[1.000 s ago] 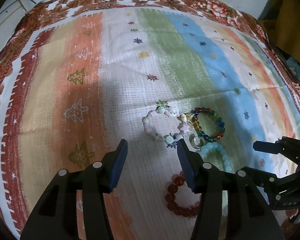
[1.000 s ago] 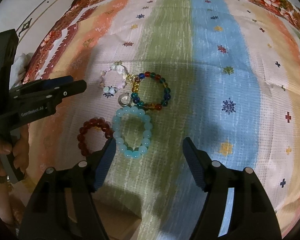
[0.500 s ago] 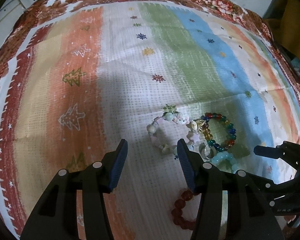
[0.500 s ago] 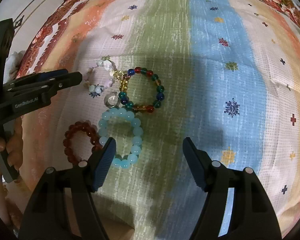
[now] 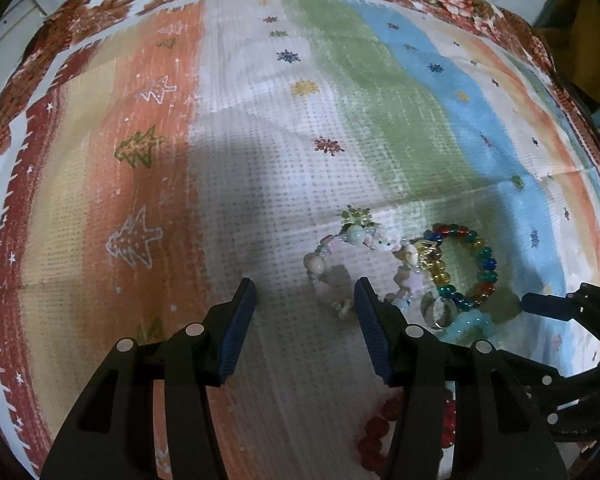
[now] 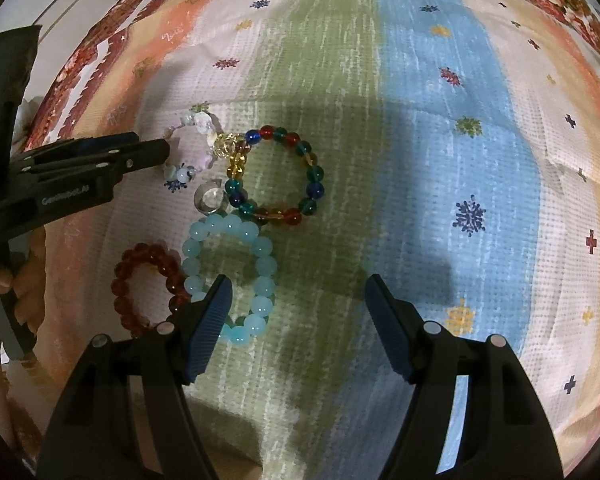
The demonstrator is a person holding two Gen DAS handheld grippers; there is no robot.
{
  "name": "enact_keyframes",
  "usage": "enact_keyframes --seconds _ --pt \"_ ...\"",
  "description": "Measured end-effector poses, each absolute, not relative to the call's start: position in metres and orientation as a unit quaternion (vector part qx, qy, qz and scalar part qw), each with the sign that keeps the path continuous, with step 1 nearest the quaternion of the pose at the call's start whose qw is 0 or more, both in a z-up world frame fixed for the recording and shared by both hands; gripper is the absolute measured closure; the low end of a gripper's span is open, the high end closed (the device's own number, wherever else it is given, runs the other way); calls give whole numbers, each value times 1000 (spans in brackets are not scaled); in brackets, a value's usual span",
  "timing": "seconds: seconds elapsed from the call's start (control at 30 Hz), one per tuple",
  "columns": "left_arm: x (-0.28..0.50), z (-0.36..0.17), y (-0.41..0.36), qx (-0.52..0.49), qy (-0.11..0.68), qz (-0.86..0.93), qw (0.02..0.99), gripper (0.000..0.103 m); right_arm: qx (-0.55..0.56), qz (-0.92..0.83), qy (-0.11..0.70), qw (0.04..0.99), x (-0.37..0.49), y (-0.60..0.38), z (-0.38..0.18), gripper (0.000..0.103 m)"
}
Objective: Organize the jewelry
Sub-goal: 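Close left gripper on white bead bracelet while right gripper closes on light blue bracelet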
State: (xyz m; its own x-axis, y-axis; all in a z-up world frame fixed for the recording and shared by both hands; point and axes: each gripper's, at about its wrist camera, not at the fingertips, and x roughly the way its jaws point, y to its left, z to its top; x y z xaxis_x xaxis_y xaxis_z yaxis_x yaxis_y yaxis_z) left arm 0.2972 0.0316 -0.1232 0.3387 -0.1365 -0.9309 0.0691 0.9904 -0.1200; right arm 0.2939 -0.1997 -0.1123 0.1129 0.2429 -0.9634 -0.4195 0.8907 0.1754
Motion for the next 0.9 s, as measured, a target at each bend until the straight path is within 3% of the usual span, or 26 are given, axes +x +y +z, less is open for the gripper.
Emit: enact_keyframes --seconds 0.23,0.33,0.4,0.5,0.53,0.9 --pt "299 -127 31 -19 571 -63 818 53 -92 218 624 745 292 -198 -115 44" --pt "298 -128 32 -2 570 -55 820 65 -100 220 622 745 291 -198 -115 61" --pt "298 -128 35 -6 569 -56 821 77 -103 222 622 744 291 -198 -115 66" --pt "297 -129 38 -4 568 -59 821 93 -106 224 621 743 290 -198 -116 84" --pt "297 -129 39 -5 567 -58 822 93 -103 225 623 742 290 -199 -116 90" --pt "290 -111 42 -26 551 -63 832 94 -96 235 610 750 287 -200 -102 90"
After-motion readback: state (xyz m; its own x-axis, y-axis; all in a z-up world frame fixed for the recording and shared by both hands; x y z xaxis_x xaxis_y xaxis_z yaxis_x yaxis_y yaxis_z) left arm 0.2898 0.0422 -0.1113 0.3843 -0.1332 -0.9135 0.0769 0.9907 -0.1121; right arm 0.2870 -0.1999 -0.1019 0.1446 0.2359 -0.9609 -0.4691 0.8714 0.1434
